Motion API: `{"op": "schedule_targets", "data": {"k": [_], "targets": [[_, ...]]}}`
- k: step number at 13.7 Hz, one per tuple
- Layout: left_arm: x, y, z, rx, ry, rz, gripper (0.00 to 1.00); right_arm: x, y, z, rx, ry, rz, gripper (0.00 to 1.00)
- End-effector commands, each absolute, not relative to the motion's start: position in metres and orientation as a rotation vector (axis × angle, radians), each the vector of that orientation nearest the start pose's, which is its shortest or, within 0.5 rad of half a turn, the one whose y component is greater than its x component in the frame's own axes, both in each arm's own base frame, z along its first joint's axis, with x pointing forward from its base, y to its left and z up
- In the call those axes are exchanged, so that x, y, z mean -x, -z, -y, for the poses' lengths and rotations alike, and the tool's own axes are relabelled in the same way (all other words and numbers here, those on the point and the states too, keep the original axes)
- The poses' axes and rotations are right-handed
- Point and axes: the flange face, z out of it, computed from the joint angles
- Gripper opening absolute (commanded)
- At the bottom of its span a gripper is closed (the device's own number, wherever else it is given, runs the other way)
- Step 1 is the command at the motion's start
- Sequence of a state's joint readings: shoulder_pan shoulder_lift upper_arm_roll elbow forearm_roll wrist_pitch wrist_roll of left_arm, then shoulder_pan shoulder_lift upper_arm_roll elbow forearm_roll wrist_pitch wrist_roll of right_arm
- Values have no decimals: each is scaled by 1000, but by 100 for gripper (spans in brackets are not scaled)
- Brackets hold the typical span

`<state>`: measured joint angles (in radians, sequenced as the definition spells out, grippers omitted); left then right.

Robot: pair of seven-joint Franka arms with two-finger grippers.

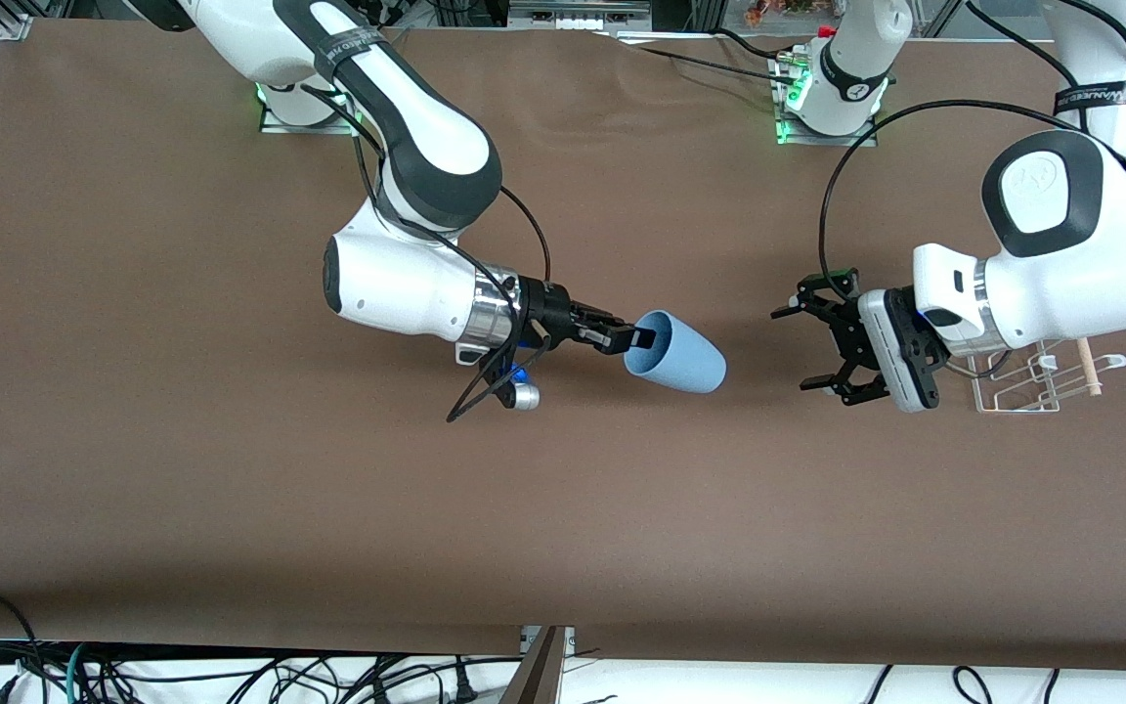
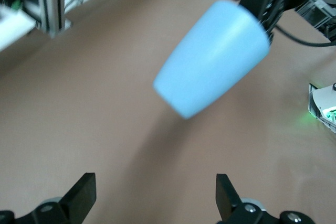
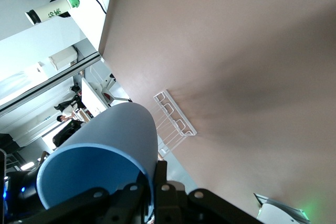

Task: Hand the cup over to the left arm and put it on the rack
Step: 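Close the left gripper around the cup body beside the right gripper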

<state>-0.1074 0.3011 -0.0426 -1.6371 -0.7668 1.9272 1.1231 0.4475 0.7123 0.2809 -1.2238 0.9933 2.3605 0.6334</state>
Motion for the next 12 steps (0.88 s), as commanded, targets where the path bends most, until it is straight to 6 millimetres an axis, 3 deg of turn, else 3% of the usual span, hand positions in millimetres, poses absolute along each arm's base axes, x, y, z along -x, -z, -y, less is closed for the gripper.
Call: {"op": "schedule_targets", "data": {"k": [1, 4, 8, 12], "targets": [[-652, -451, 169, -2072, -564, 1293, 100, -623, -425, -481, 1955, -402, -642, 0], [-653, -446, 194, -2014, -654, 1319, 100, -623, -425, -480, 1957, -399, -639, 0], [-658, -450, 191, -1987, -747, 1365, 100, -623, -425, -480, 1958, -401, -638, 0], [-649, -443, 218, -1906, -764, 1411, 100, -622, -424, -481, 1962, -413, -631, 0]]}}
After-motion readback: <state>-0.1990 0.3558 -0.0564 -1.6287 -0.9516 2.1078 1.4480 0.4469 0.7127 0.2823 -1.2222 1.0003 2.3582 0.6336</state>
